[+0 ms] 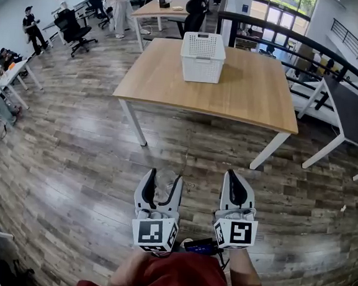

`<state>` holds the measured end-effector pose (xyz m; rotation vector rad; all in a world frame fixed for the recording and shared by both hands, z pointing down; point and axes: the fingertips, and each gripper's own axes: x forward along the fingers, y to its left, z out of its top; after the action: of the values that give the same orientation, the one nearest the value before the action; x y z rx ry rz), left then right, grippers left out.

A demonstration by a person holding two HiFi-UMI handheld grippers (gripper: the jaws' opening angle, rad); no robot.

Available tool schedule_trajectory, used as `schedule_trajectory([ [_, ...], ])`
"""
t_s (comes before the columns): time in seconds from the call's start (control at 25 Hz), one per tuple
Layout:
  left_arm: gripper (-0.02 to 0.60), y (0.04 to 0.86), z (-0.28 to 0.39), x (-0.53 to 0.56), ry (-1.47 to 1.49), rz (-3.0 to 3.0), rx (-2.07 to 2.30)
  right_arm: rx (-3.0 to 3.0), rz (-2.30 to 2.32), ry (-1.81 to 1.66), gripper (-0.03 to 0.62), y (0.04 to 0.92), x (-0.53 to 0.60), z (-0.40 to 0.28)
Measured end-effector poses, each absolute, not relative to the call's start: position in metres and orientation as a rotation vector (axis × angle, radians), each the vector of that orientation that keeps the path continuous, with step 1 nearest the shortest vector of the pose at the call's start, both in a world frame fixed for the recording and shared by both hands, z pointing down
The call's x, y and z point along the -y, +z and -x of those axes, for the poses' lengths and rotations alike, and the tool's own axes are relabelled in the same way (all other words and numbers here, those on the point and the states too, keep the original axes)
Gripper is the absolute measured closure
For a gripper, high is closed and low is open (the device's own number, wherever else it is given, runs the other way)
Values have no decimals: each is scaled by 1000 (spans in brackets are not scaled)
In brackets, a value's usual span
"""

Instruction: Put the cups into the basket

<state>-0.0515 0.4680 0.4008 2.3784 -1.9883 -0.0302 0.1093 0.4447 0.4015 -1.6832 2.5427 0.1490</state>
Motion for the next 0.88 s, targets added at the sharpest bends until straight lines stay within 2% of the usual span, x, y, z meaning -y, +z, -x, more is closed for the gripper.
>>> schedule_trajectory([
  [0.88,293,403,68,-398,-44,-2415,1917,-2535,1733,142,582,406,-376,-86],
])
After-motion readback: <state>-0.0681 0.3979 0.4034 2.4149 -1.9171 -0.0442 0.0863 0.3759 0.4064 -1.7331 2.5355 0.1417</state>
